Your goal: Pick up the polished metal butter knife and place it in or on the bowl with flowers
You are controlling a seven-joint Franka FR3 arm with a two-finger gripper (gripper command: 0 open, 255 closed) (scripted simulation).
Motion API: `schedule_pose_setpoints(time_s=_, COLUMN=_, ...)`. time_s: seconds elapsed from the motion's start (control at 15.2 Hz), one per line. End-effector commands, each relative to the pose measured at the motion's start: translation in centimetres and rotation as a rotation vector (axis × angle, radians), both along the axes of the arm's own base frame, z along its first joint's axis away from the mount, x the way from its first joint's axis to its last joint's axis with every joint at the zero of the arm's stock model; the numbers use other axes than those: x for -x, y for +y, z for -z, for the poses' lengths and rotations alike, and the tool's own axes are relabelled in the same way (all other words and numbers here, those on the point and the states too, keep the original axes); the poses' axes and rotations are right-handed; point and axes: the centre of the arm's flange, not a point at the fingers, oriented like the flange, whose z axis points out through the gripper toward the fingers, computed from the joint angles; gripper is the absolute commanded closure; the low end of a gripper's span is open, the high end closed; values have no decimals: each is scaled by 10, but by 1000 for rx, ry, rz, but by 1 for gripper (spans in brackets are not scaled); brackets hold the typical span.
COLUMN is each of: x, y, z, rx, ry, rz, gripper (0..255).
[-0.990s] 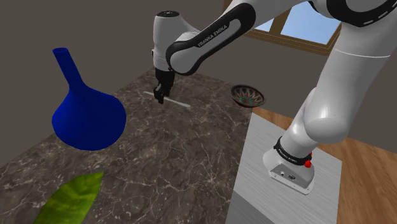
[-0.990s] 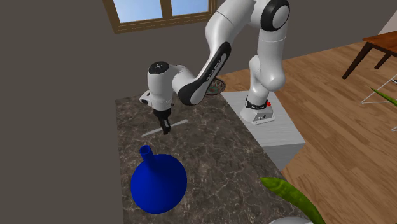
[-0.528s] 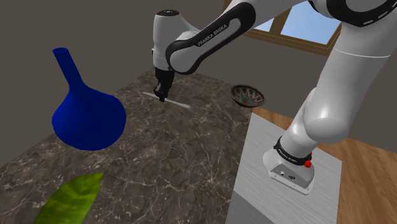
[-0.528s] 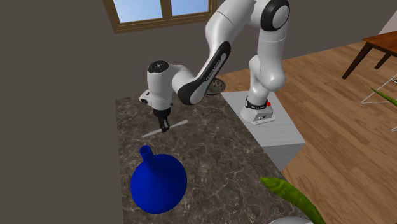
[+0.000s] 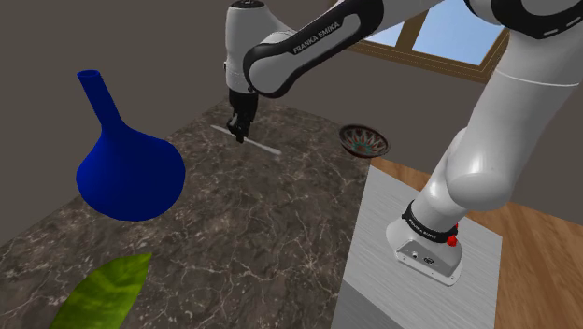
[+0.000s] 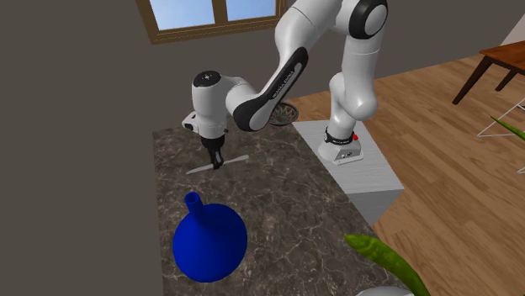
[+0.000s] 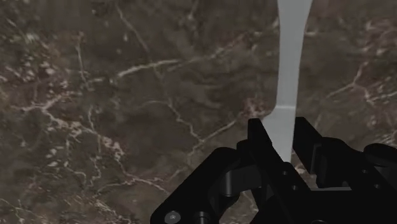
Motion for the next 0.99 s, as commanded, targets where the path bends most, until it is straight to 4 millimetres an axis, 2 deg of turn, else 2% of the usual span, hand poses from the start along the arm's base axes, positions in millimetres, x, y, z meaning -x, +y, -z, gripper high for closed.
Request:
schedule_pose_setpoints(time_s=0.0, x=0, y=-1, z=-10, rx=0, ry=0, rz=0, gripper=255)
schedule_pose_setpoints(time_s=0.92, x=0, y=-1, z=-84, rx=0, ry=0, rz=0, gripper=255)
